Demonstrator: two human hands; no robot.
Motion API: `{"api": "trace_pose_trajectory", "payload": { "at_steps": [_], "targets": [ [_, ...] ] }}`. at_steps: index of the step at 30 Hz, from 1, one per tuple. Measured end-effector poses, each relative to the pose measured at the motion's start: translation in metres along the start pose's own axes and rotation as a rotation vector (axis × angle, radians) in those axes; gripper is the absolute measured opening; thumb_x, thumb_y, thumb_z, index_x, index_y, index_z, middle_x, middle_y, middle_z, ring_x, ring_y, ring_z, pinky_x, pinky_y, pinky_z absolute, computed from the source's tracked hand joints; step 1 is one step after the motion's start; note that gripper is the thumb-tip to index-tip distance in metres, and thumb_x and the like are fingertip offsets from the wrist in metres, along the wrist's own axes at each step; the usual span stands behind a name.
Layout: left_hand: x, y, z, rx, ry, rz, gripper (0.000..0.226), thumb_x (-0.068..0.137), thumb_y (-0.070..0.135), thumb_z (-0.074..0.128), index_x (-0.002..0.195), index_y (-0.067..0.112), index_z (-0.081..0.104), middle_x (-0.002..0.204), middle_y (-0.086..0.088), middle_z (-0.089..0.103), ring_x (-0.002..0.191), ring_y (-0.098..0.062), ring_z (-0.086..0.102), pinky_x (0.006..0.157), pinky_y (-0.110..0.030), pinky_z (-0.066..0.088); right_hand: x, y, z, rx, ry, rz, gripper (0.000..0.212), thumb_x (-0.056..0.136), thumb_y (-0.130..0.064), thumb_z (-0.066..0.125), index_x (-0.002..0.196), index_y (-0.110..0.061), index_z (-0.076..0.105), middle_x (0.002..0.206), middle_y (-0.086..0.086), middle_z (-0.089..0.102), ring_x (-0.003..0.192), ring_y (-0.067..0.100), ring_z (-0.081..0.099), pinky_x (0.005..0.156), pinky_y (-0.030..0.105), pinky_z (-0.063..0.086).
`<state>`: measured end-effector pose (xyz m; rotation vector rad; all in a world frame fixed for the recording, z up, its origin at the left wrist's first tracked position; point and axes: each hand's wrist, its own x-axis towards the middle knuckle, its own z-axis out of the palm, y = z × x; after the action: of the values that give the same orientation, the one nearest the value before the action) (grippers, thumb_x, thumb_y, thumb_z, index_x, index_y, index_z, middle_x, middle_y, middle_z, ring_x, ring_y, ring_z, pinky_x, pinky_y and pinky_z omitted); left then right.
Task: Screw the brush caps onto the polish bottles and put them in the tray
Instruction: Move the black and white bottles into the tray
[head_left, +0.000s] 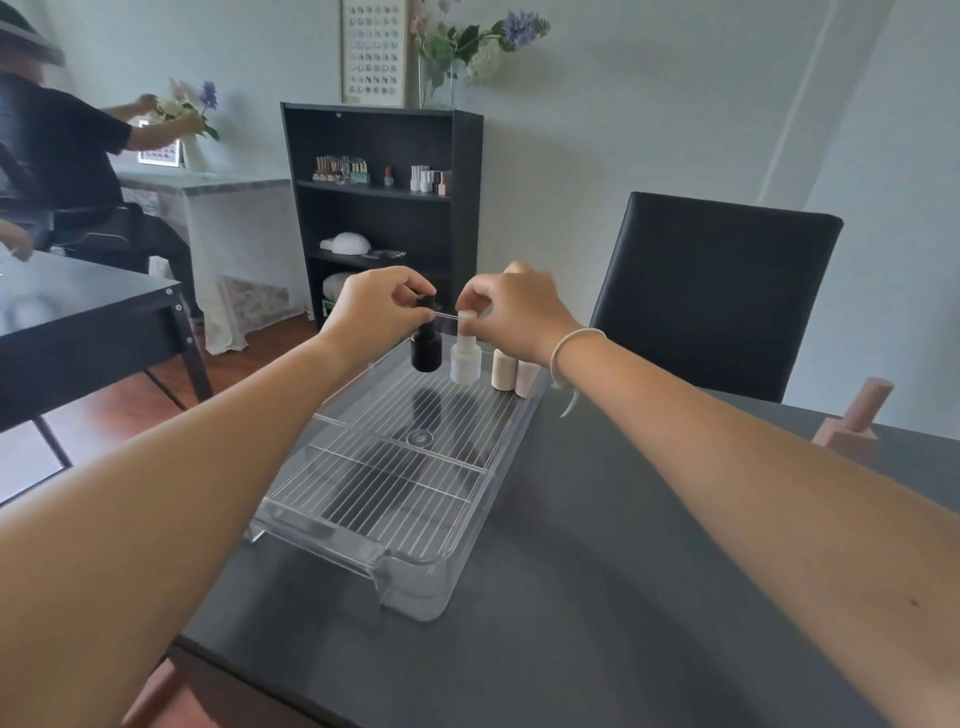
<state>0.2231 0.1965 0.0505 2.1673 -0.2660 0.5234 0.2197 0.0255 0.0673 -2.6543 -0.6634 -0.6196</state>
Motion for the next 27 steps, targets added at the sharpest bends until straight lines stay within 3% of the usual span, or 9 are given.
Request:
{"api": "trace_pose_trajectory", "payload": {
  "at_steps": [5,9,13,20,27],
  "targets": [
    [0.008,-0.005,0.009,0.013,-0.015,-0.003,0.018,0.076,0.011,0.069,0.087,0.025,0.064,0.079,0.004,0.063,0.073,-0.015,0.062,0.072,-0.030,0.054,0.008,0.005,0.005,-0.078,-0.016,0.000,0.020,0.087,-0.030,0.054,0.101,-0.021,0.065,0.104,0.003,0.066,0.106,0.021,0.045,0.082,0.032,0.026],
    [0.013,-0.007,0.017,0.043,-0.032,-0.005,0.018,0.077,0.012,0.069,0.087,0.026,0.063,0.077,0.008,0.063,0.070,-0.006,0.060,0.060,-0.015,0.043,0.011,0.008,0.005,-0.108,-0.029,0.000,0.021,0.089,-0.029,0.052,0.103,-0.021,0.065,0.106,0.004,0.065,0.108,0.022,0.045,0.087,0.034,0.028],
    [0.016,-0.009,0.023,0.041,-0.037,-0.023,0.018,0.078,0.012,0.069,0.092,0.022,0.065,0.080,0.003,0.064,0.070,-0.008,0.060,0.061,-0.017,0.045,0.012,0.012,0.004,-0.137,-0.019,0.010,0.022,0.089,-0.027,0.052,0.106,-0.019,0.065,0.108,0.007,0.063,0.109,0.022,0.045,0.091,0.035,0.029],
    [0.018,-0.005,0.032,0.029,-0.062,-0.017,0.018,0.080,0.011,0.067,0.094,0.022,0.064,0.089,-0.004,0.066,0.077,-0.017,0.063,0.075,-0.031,0.054,0.011,0.015,0.004,-0.163,-0.030,0.031,0.024,0.090,-0.029,0.051,0.109,-0.020,0.064,0.110,0.006,0.063,0.112,0.023,0.043,0.092,0.037,0.029],
    [0.019,-0.003,0.034,0.030,-0.058,-0.034,0.019,0.081,0.010,0.065,0.098,0.019,0.065,0.094,-0.006,0.065,0.078,-0.019,0.063,0.078,-0.033,0.054,0.008,0.015,0.007,-0.159,0.017,0.032,0.026,0.092,-0.028,0.048,0.110,-0.020,0.064,0.108,0.008,0.063,0.110,0.024,0.044,0.089,0.036,0.029]
  ]
}}
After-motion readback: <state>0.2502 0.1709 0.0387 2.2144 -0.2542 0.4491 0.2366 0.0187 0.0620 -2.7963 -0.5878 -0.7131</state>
